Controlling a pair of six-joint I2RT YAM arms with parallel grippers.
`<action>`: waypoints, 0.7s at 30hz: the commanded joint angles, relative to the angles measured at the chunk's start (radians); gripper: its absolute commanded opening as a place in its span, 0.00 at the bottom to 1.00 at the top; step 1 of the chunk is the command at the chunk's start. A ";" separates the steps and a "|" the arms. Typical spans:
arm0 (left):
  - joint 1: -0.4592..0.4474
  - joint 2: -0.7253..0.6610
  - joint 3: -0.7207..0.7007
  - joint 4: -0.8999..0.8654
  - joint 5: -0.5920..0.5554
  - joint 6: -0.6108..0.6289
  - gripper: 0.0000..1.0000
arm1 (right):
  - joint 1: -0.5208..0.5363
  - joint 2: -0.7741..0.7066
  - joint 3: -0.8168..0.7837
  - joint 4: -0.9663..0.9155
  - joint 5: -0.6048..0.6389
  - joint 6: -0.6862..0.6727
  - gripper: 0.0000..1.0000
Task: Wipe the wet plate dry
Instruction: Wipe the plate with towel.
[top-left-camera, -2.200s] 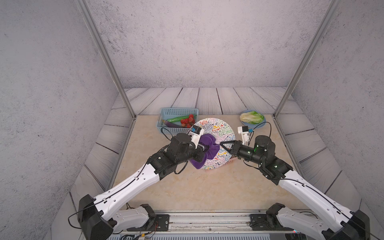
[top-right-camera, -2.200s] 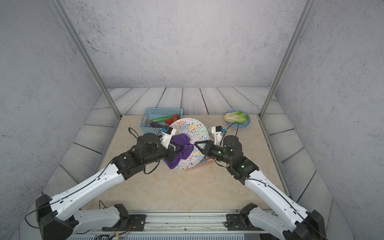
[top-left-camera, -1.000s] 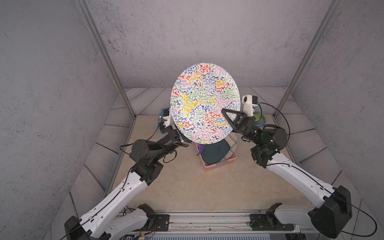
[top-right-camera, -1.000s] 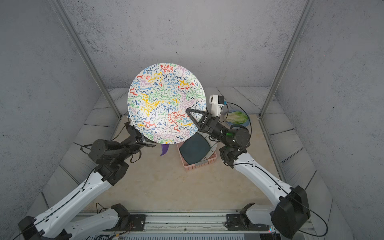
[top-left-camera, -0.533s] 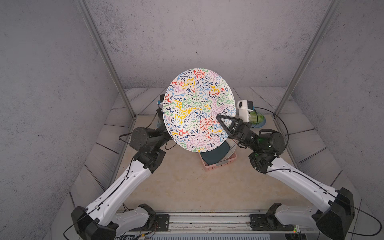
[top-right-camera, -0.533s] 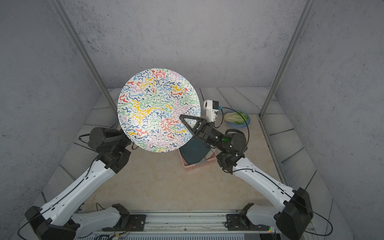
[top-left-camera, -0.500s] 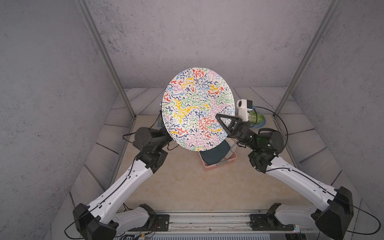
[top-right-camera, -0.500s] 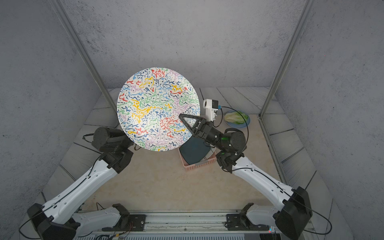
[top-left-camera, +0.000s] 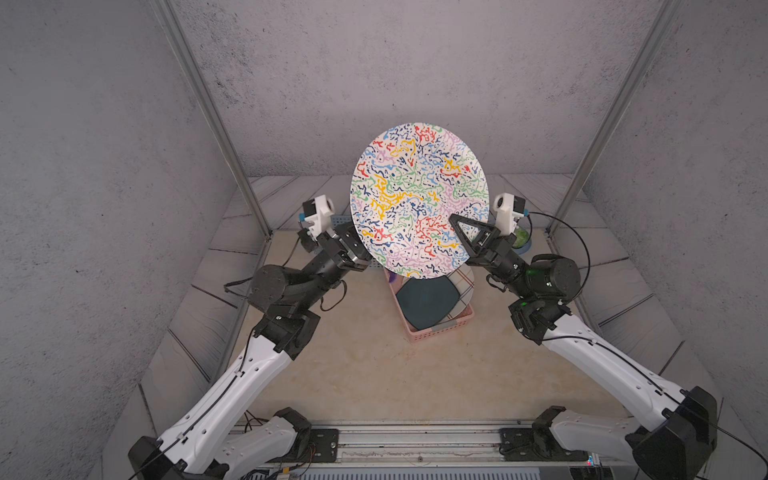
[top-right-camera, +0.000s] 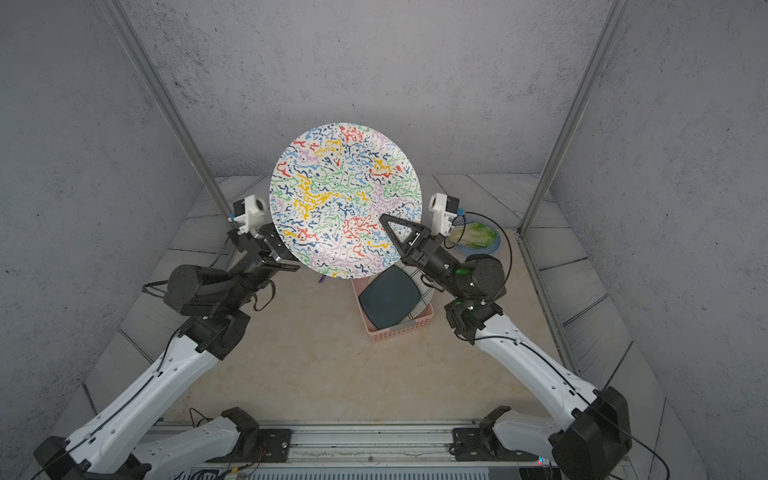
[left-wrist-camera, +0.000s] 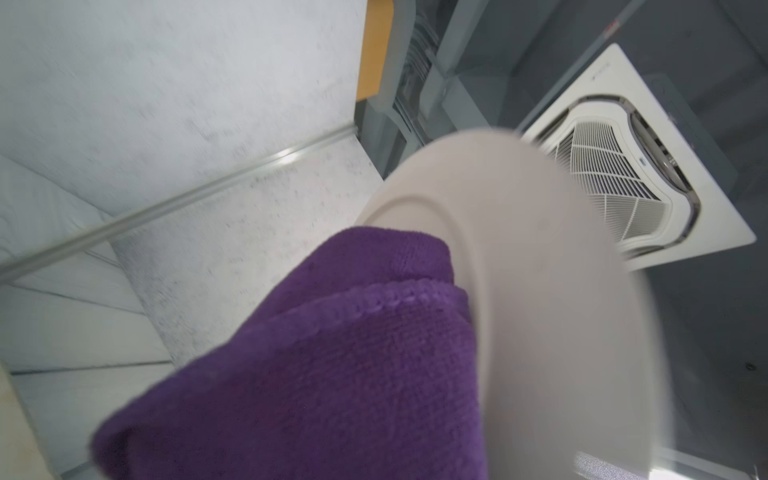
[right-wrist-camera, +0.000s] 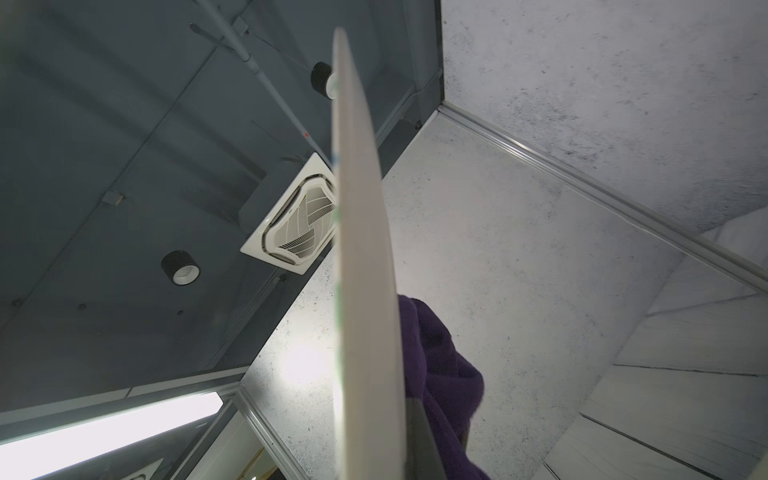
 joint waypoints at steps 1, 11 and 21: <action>0.049 -0.172 0.113 -0.338 0.043 0.270 0.00 | -0.045 -0.125 -0.054 -0.328 0.120 -0.133 0.00; 0.050 -0.105 0.197 -0.757 0.059 0.688 0.00 | -0.004 -0.171 0.001 -0.490 -0.011 -0.327 0.00; 0.013 0.148 0.369 -1.027 0.118 1.002 0.00 | 0.115 -0.228 -0.065 -0.520 -0.025 -0.437 0.00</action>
